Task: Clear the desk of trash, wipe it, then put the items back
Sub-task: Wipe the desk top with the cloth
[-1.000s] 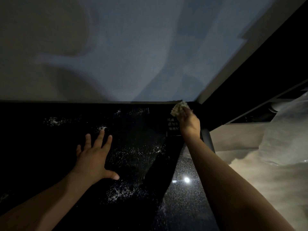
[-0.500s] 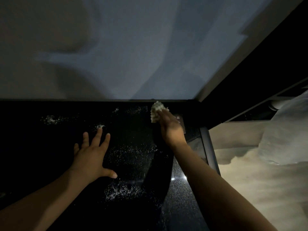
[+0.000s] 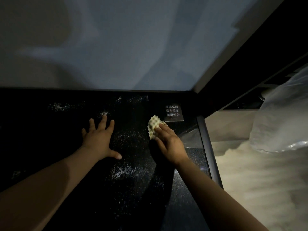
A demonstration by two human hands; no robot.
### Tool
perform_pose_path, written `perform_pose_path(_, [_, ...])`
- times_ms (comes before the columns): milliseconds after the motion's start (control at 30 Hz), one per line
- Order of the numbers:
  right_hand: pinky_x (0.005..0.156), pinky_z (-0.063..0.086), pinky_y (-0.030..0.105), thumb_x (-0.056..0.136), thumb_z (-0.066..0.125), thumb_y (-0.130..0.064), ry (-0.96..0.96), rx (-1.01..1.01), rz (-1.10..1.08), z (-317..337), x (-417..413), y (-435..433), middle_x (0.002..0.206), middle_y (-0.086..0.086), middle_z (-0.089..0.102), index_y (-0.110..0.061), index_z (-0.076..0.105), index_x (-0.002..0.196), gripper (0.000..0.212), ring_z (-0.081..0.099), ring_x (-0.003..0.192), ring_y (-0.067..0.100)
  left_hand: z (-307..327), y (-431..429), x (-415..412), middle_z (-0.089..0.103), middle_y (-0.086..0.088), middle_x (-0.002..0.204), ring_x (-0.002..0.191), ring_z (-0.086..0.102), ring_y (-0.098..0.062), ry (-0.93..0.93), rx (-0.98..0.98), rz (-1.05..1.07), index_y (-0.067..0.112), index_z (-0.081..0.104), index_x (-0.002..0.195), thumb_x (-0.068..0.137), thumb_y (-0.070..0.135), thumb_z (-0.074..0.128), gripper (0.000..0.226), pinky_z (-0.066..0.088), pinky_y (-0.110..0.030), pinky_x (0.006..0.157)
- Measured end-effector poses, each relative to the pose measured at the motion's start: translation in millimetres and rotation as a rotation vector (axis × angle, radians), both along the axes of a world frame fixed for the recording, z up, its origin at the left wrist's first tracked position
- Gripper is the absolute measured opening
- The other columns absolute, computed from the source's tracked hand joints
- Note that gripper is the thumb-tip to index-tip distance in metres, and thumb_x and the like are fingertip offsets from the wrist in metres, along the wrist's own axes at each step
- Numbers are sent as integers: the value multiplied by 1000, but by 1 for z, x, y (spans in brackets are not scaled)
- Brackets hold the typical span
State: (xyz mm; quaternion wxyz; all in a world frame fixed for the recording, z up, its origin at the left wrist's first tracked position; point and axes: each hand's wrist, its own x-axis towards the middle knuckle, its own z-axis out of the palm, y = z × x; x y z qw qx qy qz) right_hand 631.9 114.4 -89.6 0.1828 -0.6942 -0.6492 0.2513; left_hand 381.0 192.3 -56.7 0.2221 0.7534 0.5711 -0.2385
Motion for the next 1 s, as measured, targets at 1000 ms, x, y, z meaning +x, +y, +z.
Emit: perform_pose_path(1000, [111,28,22,89,65,-17,101,-40,-287,5,-65,-182,133,-1,58,-17,71,111,23,47,130,14,2,-121,-52,-31,-7,155,144,-19,-39,11,-53,-149,14,-14,151,53,67,79,145,8,-58,116])
